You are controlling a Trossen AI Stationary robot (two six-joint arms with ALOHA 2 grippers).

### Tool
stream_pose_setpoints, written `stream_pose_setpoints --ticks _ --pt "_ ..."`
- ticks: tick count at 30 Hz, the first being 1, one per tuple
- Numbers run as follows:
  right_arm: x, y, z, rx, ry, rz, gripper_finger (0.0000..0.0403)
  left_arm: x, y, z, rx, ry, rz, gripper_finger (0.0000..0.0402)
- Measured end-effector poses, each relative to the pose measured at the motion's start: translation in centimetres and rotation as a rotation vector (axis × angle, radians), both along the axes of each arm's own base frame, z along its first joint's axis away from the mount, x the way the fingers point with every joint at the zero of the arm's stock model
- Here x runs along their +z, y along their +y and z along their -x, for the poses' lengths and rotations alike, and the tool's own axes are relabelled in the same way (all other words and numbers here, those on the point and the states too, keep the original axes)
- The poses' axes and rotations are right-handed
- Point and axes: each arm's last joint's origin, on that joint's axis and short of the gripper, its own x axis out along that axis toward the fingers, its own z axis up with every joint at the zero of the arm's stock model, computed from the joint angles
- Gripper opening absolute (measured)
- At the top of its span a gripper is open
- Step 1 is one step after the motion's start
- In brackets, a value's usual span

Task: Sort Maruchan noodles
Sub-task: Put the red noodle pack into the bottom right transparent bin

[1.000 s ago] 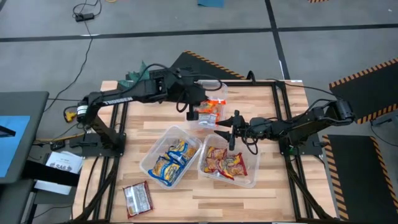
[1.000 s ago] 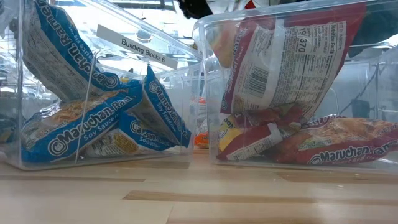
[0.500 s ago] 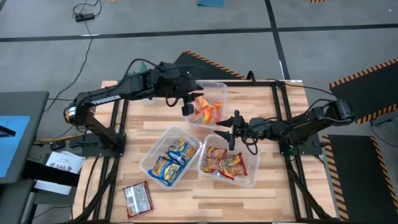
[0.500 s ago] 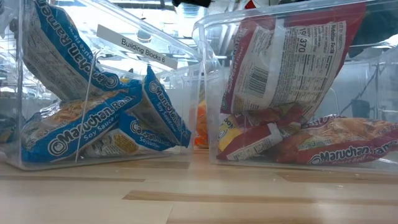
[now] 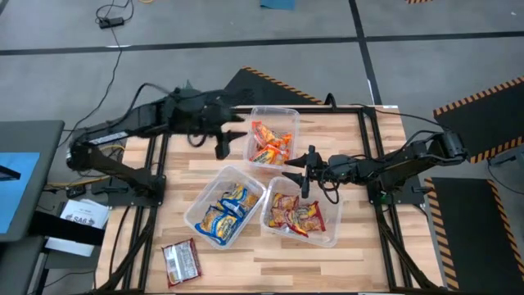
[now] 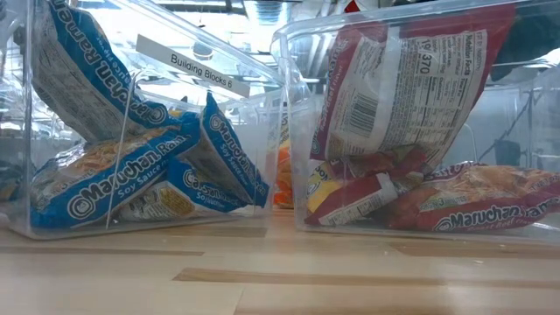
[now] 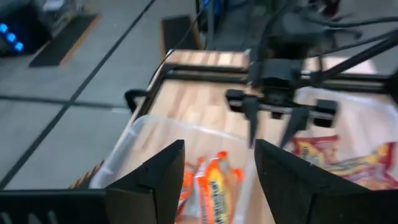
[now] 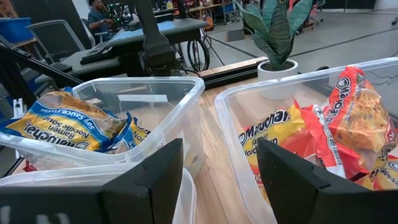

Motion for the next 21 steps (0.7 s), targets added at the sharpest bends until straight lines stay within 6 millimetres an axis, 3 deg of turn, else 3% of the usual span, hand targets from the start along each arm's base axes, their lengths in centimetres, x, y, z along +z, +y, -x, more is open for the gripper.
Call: stream_pose_setpoints --ticks 5,13,17,21 --pt "0.0 0.0 0.0 0.0 0.0 0.0 0.0226 -4.2 -2.9 3.3 -0.099 -0.148 0.002 0.0175" --pt "0.0 0.0 0.0 0.001 0.0 0.0 0.0226 -12.3 -8.2 8.7 -0.398 -0.465 0.039 0.0174" --pt "0.0 0.0 0.0 -0.002 -0.008 -0.017 0.0226 -15.8 -9.1 10.7 -0.353 -0.594 0.039 0.0174" --pt "0.1 0.0 0.0 -0.002 -0.016 -0.026 0.0226 -17.6 -9.2 11.9 -0.253 -0.591 0.027 0.0174"
